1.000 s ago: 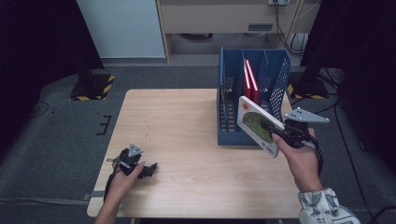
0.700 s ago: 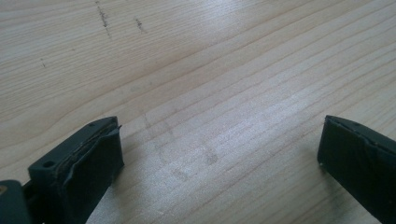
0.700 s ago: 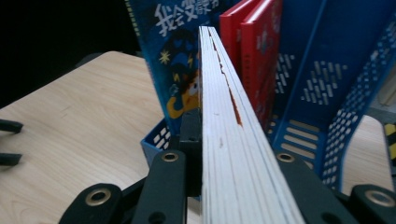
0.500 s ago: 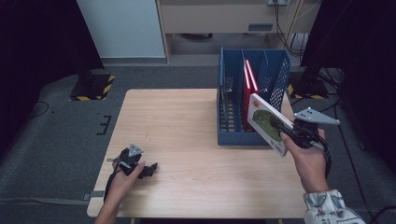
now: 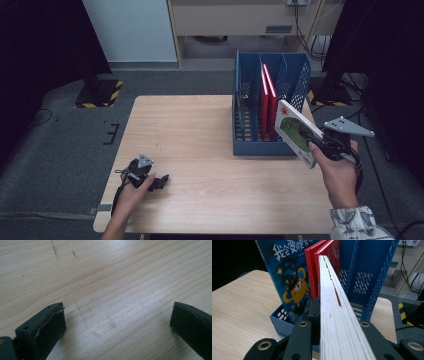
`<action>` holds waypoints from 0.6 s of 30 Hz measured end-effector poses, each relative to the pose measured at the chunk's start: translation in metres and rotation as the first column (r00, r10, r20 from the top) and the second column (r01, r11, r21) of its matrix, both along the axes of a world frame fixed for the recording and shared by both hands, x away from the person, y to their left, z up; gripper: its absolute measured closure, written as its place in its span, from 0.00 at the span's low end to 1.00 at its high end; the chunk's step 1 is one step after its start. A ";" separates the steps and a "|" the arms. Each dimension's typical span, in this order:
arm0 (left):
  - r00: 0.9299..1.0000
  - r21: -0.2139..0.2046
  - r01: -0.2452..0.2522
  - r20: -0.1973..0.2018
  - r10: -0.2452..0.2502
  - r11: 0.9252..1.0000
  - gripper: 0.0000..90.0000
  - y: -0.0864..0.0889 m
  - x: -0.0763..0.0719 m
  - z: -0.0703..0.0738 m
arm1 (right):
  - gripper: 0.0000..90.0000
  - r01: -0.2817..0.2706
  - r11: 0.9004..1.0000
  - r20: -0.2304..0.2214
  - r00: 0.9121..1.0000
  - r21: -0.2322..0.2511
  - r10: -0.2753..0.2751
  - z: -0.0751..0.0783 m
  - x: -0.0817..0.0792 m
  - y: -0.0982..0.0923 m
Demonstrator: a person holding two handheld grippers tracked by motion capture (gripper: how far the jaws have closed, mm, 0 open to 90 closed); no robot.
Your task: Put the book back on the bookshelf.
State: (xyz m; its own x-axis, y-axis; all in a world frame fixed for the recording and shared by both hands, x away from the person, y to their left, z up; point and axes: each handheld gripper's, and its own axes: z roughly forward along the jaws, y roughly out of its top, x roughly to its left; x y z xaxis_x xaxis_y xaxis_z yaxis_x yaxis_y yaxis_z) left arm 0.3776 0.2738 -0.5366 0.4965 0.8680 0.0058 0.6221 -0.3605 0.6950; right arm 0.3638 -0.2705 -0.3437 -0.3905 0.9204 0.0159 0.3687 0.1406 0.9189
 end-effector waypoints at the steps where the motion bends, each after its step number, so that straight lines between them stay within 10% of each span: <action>1: 1.000 0.000 0.000 0.000 0.000 1.000 0.00 0.000 0.000 0.000 | 0.84 0.002 1.000 0.001 1.000 -0.004 -0.002 0.000 0.000 -0.001; 18: 1.000 0.000 0.001 0.000 -0.001 1.000 0.00 0.000 0.000 0.000 | 0.84 0.095 0.995 -0.015 0.995 0.009 -0.095 -0.008 0.021 -0.015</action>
